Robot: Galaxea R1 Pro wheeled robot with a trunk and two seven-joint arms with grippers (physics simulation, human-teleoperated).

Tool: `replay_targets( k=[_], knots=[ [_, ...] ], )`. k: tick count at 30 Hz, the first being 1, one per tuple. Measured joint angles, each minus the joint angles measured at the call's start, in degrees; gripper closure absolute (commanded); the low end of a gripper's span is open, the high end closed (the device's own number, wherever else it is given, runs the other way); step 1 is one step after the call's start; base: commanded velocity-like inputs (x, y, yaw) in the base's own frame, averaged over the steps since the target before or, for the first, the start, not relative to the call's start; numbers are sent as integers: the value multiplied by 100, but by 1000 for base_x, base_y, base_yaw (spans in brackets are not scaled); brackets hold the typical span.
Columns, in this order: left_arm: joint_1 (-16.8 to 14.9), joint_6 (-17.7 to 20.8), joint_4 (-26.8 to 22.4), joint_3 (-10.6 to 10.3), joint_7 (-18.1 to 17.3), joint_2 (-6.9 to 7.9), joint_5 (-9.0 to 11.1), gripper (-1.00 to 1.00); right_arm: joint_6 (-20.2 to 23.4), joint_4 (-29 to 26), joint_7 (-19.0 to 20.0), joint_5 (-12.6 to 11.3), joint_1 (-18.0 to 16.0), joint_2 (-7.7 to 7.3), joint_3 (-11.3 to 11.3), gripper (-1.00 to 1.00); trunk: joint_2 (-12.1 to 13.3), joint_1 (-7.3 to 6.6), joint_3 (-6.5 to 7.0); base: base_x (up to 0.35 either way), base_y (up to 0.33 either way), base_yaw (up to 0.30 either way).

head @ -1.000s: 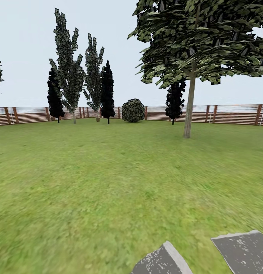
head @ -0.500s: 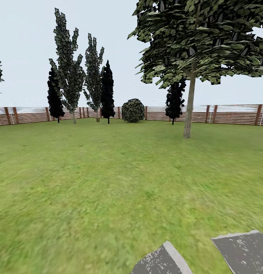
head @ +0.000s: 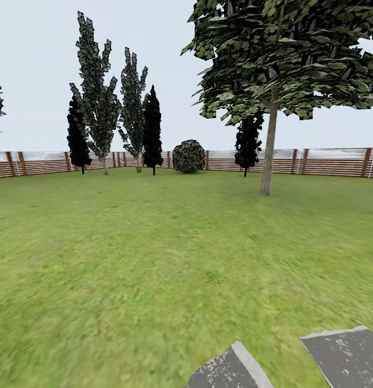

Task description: Take the three Easter eggs out of the wicker basket on the lawn in the garden, then place them on the lawn next to a single tree (choose any tree) so that all three eggs are next to the same tree and none are left in the basket.

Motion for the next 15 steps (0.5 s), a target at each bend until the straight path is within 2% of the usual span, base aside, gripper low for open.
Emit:
replay_targets(
  k=[15],
  knots=[
    [1, 0, 6, 3, 17, 12, -2, -100, 0, 0, 0, 0, 0, 0, 3, -100, 0, 0, 0, 0, 0, 0]
  ],
)
